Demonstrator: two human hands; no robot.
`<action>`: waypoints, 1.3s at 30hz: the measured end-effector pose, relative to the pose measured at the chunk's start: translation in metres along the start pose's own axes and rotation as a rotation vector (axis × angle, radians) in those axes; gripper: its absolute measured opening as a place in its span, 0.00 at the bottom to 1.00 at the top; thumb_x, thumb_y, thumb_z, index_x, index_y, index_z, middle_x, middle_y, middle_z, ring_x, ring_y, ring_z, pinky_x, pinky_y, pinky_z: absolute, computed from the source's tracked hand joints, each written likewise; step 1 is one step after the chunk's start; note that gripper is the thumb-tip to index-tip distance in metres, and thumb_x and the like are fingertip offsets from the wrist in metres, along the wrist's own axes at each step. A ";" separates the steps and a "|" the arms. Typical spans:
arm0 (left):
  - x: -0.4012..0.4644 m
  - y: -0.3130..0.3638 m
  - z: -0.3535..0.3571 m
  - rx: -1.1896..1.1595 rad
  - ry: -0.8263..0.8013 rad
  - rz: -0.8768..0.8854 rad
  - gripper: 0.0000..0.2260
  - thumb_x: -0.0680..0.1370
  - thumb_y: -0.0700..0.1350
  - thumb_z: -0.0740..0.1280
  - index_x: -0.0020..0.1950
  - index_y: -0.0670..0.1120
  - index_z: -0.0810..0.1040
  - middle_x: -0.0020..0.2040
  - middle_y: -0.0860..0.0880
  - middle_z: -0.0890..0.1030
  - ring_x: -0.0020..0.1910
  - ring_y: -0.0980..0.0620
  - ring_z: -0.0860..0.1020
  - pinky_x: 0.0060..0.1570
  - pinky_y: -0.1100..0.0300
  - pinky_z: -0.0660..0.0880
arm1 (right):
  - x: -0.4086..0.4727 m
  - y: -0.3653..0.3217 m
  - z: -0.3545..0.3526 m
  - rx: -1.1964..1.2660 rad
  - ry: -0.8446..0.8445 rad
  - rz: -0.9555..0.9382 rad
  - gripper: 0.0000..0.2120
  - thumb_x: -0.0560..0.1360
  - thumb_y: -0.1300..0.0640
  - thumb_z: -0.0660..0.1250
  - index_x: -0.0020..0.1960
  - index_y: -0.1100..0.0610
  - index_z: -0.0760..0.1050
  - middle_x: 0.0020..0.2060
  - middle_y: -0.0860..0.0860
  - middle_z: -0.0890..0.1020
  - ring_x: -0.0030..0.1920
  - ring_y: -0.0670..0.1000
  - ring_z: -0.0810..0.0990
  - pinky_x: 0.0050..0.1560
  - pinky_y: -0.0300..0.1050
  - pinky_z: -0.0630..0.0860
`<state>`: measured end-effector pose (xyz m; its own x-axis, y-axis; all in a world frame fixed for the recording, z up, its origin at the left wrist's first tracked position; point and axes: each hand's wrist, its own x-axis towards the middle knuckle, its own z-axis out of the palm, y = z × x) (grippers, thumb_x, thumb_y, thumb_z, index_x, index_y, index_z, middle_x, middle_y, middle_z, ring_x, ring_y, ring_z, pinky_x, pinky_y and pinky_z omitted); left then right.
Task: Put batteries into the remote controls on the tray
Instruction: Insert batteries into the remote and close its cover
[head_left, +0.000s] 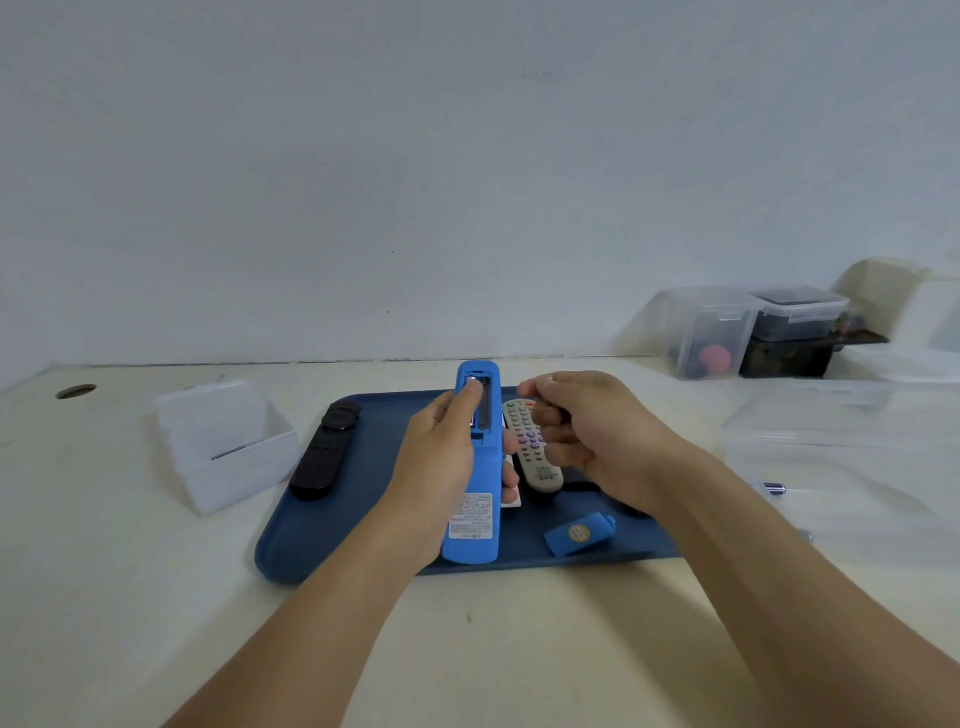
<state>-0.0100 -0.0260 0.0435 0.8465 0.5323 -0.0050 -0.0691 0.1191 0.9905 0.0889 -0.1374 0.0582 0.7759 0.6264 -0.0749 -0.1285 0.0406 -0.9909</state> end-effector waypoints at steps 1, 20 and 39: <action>0.001 0.001 0.000 -0.002 -0.009 0.003 0.14 0.84 0.53 0.61 0.49 0.43 0.76 0.34 0.44 0.81 0.24 0.47 0.77 0.23 0.60 0.74 | 0.000 0.001 -0.001 -0.064 -0.007 -0.040 0.12 0.84 0.59 0.57 0.51 0.60 0.77 0.29 0.49 0.71 0.28 0.46 0.64 0.28 0.38 0.62; 0.000 -0.001 0.000 0.073 -0.010 0.047 0.15 0.85 0.54 0.58 0.50 0.43 0.75 0.35 0.42 0.80 0.24 0.47 0.78 0.23 0.61 0.73 | -0.014 -0.001 0.003 -0.340 0.176 -0.659 0.04 0.78 0.60 0.70 0.46 0.56 0.83 0.31 0.50 0.83 0.32 0.47 0.80 0.37 0.42 0.79; 0.003 -0.007 0.003 0.042 0.032 0.064 0.21 0.81 0.58 0.60 0.53 0.39 0.72 0.45 0.30 0.79 0.34 0.41 0.78 0.34 0.46 0.78 | -0.003 0.023 0.013 -0.927 0.135 -1.016 0.06 0.74 0.56 0.72 0.43 0.55 0.87 0.30 0.49 0.80 0.33 0.46 0.76 0.36 0.38 0.72</action>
<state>-0.0058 -0.0280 0.0368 0.8238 0.5642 0.0547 -0.0994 0.0487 0.9939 0.0759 -0.1283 0.0368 0.3407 0.5523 0.7608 0.9369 -0.1317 -0.3240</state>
